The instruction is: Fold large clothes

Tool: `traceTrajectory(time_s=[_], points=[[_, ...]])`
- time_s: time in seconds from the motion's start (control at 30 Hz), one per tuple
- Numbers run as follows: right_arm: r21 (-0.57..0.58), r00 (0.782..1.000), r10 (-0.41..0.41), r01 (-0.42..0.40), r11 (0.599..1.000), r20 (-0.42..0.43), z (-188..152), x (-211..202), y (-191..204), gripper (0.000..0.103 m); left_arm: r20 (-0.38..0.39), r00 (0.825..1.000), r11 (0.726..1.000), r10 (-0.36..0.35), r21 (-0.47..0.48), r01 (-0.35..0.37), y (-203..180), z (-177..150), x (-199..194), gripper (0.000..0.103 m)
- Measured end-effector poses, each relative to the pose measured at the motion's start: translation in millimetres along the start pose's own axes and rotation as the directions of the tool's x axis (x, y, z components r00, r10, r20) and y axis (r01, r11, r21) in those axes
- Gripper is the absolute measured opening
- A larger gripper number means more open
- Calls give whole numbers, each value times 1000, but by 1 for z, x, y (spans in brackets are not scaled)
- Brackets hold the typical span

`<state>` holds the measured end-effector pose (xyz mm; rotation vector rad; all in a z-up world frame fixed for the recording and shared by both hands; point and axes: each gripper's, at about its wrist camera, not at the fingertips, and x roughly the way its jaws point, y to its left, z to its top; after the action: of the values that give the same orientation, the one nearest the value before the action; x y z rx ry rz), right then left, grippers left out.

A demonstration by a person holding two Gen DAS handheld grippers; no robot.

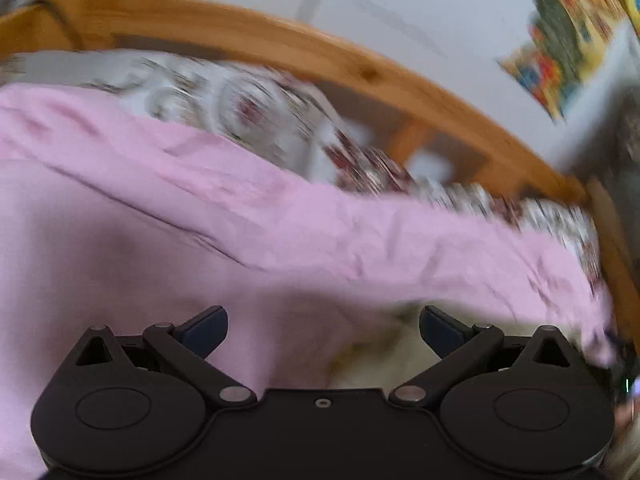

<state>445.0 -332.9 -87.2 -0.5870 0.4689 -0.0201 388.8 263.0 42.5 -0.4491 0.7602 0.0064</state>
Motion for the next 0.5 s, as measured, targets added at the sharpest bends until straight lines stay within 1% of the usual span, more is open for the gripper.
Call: traceTrajectory(time_s=[0.03,0.07,0.13,0.17,0.2,0.27,0.3,0.37,0.47,0.5], points=[[-4,1000,-2,2,1000,1,0,0,1,103,38,999,999,21,-26,-20,5,1,-6,102],[-8,1000,-3,3,1000,2,1,0,1,103,52,998,999,31,-39,-29,8,3,-9,102],[-11,1000,-8,8,1000,12,2,-3,1,103,65,995,996,75,-45,-72,9,4,-13,102],[-8,999,-17,18,1000,33,6,-10,0,103,76,993,995,93,-26,-91,4,2,-15,102],[-2,997,-22,22,1000,69,11,-21,-1,102,92,991,995,94,18,-96,-6,-4,-17,102],[12,988,-1,-1,1000,157,25,-56,1,103,116,989,988,94,114,-107,-32,-19,-16,102],[27,983,27,-33,999,181,35,-74,5,103,138,987,980,81,170,-104,-52,-32,-14,102],[38,971,120,-131,991,209,50,-105,18,103,158,987,972,16,228,-52,-84,-58,-7,102],[4,940,233,-242,970,248,56,-134,54,103,115,992,969,-46,247,16,-129,-96,18,102],[-11,934,256,-261,965,249,56,-137,66,103,107,993,963,-58,267,27,-143,-108,27,102]])
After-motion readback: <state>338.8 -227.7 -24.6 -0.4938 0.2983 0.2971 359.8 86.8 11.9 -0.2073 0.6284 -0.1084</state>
